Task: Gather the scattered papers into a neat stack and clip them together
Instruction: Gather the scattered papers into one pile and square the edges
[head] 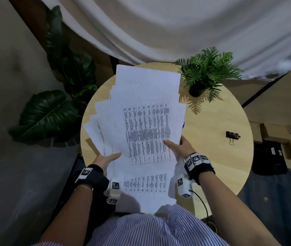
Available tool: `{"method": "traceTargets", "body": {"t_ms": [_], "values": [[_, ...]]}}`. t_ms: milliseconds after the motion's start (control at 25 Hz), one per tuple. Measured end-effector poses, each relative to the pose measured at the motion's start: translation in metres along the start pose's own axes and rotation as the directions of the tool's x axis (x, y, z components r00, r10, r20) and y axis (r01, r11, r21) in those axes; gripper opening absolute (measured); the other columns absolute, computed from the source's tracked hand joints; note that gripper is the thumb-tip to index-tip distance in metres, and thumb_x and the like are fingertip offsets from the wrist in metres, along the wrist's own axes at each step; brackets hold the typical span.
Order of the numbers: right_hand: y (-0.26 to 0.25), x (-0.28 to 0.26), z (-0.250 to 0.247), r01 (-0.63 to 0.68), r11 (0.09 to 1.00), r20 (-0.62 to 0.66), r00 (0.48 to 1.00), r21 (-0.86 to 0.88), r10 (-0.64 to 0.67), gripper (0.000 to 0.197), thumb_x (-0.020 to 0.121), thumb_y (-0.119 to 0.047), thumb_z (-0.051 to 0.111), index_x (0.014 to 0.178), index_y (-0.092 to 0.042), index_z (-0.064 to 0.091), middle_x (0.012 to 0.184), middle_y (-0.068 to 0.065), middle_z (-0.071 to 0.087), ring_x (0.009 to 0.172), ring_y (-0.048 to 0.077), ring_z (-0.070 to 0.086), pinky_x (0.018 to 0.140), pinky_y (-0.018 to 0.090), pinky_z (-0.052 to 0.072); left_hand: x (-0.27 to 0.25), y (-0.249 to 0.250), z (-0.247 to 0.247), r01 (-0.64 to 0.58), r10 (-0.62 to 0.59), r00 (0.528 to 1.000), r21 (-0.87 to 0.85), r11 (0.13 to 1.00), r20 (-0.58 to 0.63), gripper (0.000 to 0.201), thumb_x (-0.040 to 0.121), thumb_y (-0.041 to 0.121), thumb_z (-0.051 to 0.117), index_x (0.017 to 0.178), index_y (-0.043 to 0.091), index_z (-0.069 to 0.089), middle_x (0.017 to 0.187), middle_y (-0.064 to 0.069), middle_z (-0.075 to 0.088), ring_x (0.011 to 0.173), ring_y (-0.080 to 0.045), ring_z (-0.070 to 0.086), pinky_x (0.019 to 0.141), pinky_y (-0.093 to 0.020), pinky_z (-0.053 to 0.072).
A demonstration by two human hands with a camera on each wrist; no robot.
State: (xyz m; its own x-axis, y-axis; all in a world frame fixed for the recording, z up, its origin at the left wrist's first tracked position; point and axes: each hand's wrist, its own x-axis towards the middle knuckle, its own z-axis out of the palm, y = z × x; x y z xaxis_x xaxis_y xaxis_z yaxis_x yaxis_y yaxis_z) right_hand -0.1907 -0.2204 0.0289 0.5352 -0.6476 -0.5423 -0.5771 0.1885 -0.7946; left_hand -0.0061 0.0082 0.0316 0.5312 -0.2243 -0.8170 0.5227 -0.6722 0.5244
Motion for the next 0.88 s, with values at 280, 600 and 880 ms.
{"method": "traceTargets", "body": {"t_ms": [280, 600, 880], "values": [[-0.052, -0.021, 0.005, 0.316, 0.949, -0.158, 0.936, -0.02, -0.315, 0.031, 0.09, -0.006, 0.058, 0.121, -0.008, 0.055, 0.1, 0.008, 0.065, 0.091, 0.022, 0.062, 0.082, 0.035, 0.05, -0.043, 0.057, 0.036, -0.396, 0.366, 0.91, -0.149, 0.906, -0.193, 0.082, 0.073, 0.022, 0.08, 0.14, 0.006, 0.035, 0.139, -0.013, 0.051, 0.129, -0.029, 0.05, 0.111, -0.046, 0.038], [-0.105, -0.059, -0.055, 0.666, 0.724, -0.292, 0.739, 0.181, -0.607, 0.026, 0.089, -0.004, 0.061, 0.113, 0.006, 0.057, 0.111, 0.018, 0.066, 0.105, 0.026, 0.065, 0.087, 0.03, 0.054, -0.104, 0.121, 0.06, -0.671, 0.602, 0.74, -0.386, 0.633, -0.3, 0.085, 0.061, 0.017, 0.087, 0.134, 0.004, 0.045, 0.129, -0.007, 0.057, 0.119, -0.018, 0.055, 0.091, -0.013, 0.048], [-0.094, -0.07, -0.067, 0.587, 0.725, -0.307, 0.809, 0.361, -0.502, 0.046, 0.072, 0.004, 0.074, 0.112, -0.007, 0.053, 0.098, -0.004, 0.066, 0.086, -0.004, 0.068, 0.074, 0.014, 0.054, -0.113, 0.123, 0.046, -0.893, 0.857, 0.392, -0.365, 0.265, -0.336, 0.078, 0.053, 0.058, 0.08, 0.103, 0.013, 0.039, 0.098, 0.004, 0.049, 0.083, 0.015, 0.058, 0.073, -0.006, 0.048]]}}
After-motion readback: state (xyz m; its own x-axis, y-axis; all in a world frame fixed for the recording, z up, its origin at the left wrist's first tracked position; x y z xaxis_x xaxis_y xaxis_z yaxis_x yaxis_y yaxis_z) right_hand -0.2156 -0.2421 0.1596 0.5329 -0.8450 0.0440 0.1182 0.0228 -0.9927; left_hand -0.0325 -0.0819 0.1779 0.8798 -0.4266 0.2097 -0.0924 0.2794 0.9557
